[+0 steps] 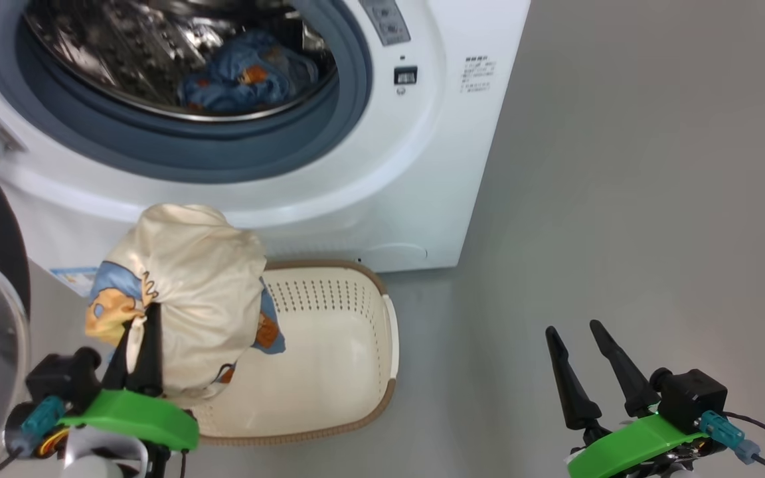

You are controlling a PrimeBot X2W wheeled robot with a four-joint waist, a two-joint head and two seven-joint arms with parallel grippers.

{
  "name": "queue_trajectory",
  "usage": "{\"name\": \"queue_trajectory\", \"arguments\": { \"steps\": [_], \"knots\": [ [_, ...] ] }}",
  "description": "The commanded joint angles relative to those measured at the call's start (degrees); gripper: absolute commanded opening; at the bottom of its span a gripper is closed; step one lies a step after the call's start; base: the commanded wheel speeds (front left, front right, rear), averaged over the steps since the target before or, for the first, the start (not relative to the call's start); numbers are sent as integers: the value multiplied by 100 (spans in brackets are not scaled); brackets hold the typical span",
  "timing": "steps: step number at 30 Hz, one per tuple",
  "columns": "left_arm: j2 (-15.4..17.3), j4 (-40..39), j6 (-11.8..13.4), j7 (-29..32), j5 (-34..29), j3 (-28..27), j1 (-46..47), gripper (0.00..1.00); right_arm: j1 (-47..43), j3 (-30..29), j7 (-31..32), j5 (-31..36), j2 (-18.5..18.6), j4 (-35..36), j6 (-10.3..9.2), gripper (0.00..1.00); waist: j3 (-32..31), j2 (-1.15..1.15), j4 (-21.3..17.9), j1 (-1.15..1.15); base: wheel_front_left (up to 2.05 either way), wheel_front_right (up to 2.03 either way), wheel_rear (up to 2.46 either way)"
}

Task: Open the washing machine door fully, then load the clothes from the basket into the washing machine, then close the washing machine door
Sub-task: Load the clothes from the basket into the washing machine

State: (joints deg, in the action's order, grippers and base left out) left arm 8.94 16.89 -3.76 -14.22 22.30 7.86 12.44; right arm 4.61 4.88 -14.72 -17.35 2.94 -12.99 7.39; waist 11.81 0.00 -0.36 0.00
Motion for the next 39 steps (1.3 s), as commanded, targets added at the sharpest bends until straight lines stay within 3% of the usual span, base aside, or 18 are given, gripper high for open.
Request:
{"name": "queue_trajectory", "arguments": {
  "steps": [1, 16, 39],
  "knots": [
    [111, -224, 41, -77, -61, -250, -3, 0, -23, 135, -28, 100, -6, 156, 10, 100, -171, 0, -4, 0, 0, 0, 0],
    [-58, -1317, 223, -78, -529, -741, -1061, 0, -289, 189, -28, 138, -6, 152, 10, 100, -919, 0, -63, 0, 0, 0, 0],
    [-278, -1627, 121, -78, -749, -1095, -1595, 0, -374, 132, -28, 301, -6, 340, 10, 100, -931, 0, -68, 0, 0, 0, 0]
  ]
}}
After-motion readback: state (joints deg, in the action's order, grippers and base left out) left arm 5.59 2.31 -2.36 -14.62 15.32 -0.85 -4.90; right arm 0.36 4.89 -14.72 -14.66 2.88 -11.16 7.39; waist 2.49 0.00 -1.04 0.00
